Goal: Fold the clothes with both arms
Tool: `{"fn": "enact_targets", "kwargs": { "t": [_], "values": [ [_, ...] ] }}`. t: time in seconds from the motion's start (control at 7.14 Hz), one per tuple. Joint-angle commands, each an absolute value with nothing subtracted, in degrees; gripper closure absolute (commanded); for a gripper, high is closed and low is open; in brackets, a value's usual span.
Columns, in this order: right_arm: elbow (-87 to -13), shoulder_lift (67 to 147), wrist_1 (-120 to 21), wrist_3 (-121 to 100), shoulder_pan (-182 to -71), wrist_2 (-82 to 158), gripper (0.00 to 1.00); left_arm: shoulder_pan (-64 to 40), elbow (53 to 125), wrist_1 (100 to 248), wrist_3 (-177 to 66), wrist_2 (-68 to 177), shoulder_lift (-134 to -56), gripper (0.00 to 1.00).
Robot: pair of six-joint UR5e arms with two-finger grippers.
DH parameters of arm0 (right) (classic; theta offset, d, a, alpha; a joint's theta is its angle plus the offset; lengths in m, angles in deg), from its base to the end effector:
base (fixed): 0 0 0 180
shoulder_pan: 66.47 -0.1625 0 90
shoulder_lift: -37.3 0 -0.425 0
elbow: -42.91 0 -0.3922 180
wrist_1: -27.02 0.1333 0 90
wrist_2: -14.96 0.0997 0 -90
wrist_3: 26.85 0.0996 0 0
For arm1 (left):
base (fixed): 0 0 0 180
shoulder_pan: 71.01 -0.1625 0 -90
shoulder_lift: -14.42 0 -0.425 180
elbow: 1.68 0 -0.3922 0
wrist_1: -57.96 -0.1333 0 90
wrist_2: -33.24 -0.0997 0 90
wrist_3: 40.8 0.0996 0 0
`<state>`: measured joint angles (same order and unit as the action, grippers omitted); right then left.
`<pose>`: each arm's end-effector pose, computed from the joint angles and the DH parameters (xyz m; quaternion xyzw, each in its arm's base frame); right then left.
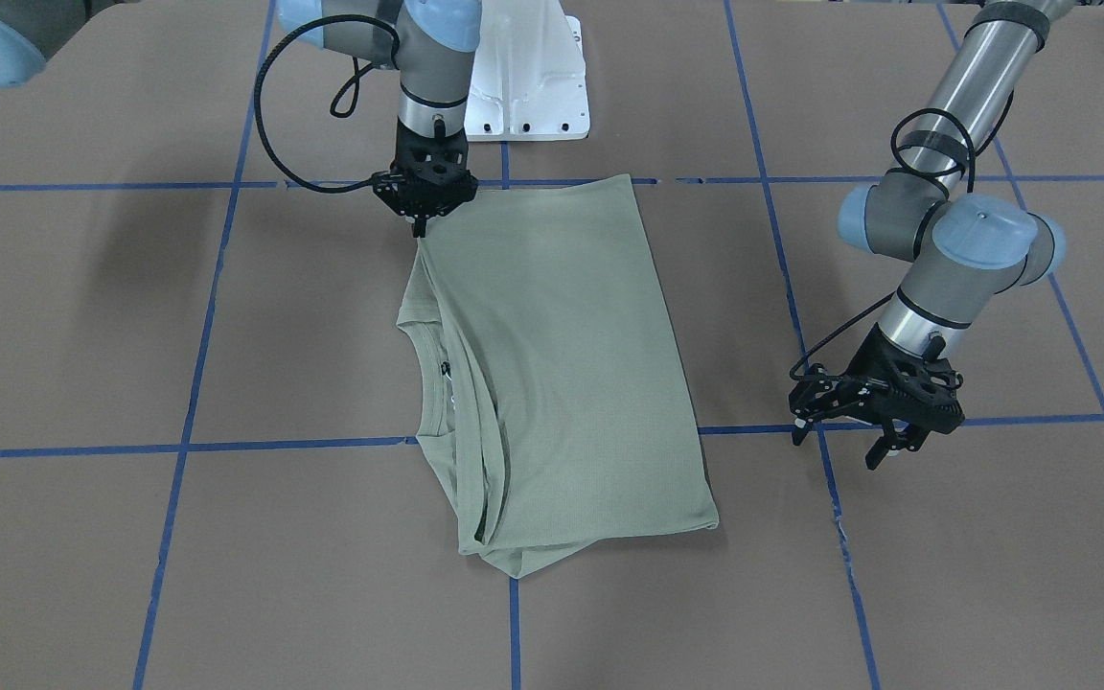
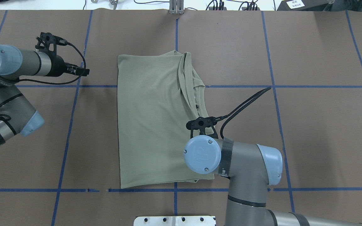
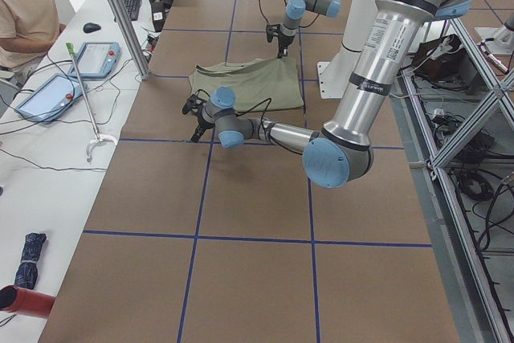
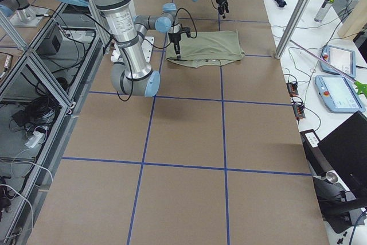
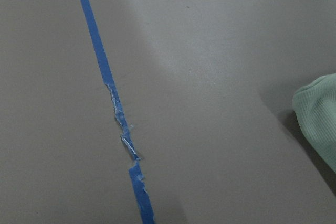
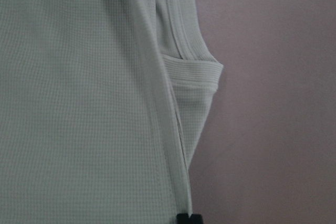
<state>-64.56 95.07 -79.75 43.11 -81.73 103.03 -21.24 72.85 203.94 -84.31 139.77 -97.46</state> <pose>-0.5604 -0.2945 0.2522 0.1013 -0.2652 -0.0352 0.9582 0.3584 -0.5861 0.4690 0.2996 0.4337 0.0502 0.8483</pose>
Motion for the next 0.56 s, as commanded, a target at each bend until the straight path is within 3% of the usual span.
{"fn": "enact_targets", "kwargs": {
  "t": [0.0, 0.14, 0.42],
  "values": [
    [-66.6, 98.9, -79.59, 44.33, -81.59, 103.03, 0.76, -21.26, 72.85, 203.95, -84.31, 139.76, -97.46, 0.0],
    [-66.6, 98.56, -79.33, 48.51, -80.2, 102.5, 0.01, -21.26, 72.85, 203.95, -84.31, 139.76, -97.46, 0.0],
    [-66.51, 97.86, -78.28, 50.23, -80.62, 101.53, 0.0, -21.26, 72.93, 203.95, -84.31, 139.94, -97.46, 0.0]
  ]
}}
